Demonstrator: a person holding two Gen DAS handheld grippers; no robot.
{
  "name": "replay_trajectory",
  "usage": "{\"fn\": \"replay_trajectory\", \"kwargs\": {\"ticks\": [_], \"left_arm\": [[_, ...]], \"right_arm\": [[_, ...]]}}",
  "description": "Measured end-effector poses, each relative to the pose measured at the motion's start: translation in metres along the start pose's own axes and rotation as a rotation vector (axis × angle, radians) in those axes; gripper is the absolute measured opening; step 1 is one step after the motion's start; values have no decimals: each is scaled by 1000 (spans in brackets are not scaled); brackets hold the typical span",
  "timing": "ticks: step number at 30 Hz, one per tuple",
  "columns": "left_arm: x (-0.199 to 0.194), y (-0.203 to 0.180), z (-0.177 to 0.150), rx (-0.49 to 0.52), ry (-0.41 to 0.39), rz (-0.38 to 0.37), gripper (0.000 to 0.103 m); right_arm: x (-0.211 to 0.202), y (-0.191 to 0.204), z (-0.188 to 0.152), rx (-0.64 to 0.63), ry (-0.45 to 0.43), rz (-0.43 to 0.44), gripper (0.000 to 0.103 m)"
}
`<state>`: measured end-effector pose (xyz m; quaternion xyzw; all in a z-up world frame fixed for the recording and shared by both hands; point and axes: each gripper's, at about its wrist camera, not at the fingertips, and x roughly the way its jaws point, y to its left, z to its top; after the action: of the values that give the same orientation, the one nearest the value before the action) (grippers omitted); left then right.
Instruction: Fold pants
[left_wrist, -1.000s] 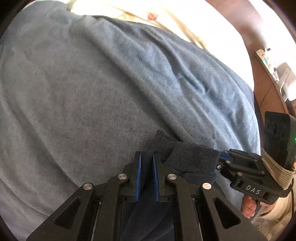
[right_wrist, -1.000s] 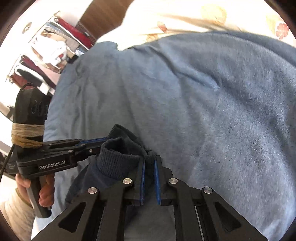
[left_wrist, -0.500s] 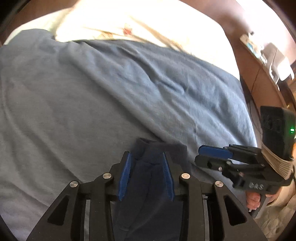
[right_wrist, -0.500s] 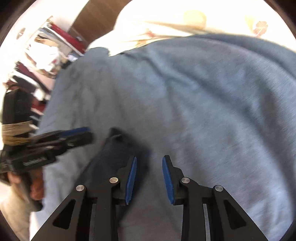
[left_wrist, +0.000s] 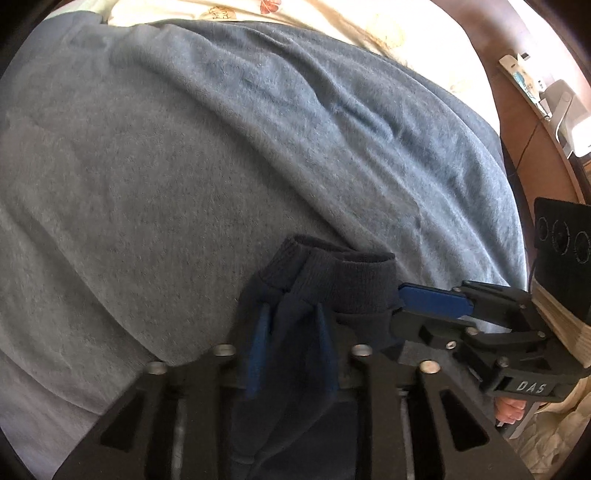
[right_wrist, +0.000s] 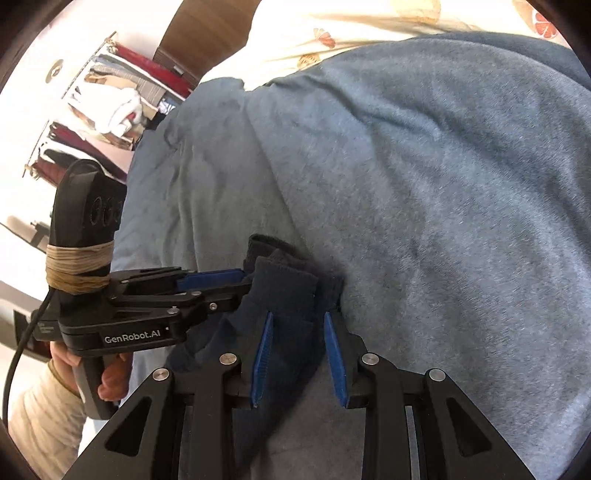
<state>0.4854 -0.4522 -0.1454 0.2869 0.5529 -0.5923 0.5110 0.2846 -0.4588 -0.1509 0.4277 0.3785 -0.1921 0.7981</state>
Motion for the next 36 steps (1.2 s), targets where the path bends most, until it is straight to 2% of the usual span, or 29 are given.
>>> {"fn": "replay_trajectory", "kwargs": {"ticks": [2,4,10,14,18,20,21,23,25,29,31,36], "left_arm": [[-4,-6,-4,20,-12,29,7],[-12,-14,-8,49,-41,60,6],[-55,-19,-13,45,-176,82,5],[-52,-10,-12,23,-166,103,5],[-34,-6,-11,12,-138,118,5],[-27,-5,-9,11,-130,124,5],[-24,-5,-9,14,-129,133,5],[-20,-3,-9,7,-128,140,5],[-18,0,-9,-13,-130,135,5],[-18,1,-10,-8,-132,128,5],[-17,-1,-10,1,-131,131,5],[-18,0,-10,-5,-130,123,5]], "right_arm": [[2,2,-2,-4,6,1,29],[5,5,-1,-5,6,3,29],[7,2,1,8,0,17,29],[4,3,0,-7,-12,16,26],[-4,11,1,-50,-41,-5,18],[-16,18,2,-94,-98,-33,15],[-21,20,2,-101,-115,-46,10],[-27,22,2,-125,-152,-113,9],[-25,19,4,-139,-143,-132,10],[-17,-2,8,-18,-86,-56,10],[-18,-8,10,24,-97,-15,17],[-5,-6,8,36,-77,31,17]]}}
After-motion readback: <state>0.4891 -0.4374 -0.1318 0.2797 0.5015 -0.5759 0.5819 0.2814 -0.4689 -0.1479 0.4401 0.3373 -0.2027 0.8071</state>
